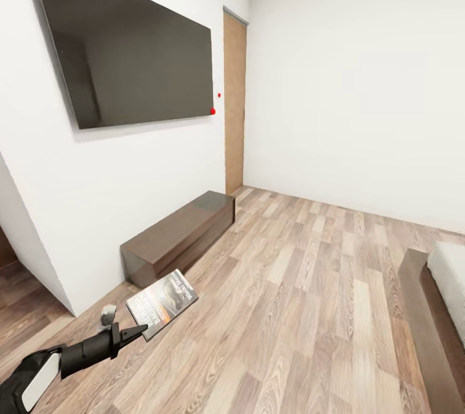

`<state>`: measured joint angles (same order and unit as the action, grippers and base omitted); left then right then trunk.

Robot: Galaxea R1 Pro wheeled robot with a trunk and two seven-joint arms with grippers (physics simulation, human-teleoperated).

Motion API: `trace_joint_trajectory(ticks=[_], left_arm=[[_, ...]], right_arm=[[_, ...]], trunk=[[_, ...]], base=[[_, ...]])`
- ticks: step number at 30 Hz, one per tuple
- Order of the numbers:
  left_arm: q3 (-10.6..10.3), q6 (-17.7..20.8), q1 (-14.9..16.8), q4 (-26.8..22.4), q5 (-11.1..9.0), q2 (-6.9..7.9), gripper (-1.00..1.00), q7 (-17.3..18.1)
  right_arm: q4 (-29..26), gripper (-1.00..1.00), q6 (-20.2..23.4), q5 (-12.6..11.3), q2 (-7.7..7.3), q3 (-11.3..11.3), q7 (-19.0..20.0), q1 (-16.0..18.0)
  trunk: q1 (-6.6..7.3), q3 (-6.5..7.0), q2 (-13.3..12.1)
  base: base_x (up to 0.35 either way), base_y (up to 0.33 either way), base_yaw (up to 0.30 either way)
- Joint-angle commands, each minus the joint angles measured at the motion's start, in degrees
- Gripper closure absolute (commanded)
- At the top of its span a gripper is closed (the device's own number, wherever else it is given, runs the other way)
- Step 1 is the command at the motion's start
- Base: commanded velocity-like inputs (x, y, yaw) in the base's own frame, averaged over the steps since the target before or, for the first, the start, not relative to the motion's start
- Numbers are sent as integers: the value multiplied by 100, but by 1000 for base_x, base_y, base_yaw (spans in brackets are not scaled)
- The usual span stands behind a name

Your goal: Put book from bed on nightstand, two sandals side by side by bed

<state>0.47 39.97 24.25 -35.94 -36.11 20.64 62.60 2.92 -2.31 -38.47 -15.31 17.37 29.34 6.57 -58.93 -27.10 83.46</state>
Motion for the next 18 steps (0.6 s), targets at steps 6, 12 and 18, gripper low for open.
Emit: trace_joint_trajectory(ticks=[6,12,18], left_arm=[[6,57,2,-1,-45,1,100,7],[5,57,3,-1,-45,1,100,7],[5,58,1,-3,-45,1,100,7]], right_arm=[[24,-100,-24,-47,2,54,37,11],[24,-100,-24,-46,2,56,37,11],[24,-100,-24,-46,2,56,37,11]], trunk=[[-2,-6,3],[-2,-6,3],[-2,-6,3]], base=[[209,0,-169],[208,0,-169],[209,0,-169]])
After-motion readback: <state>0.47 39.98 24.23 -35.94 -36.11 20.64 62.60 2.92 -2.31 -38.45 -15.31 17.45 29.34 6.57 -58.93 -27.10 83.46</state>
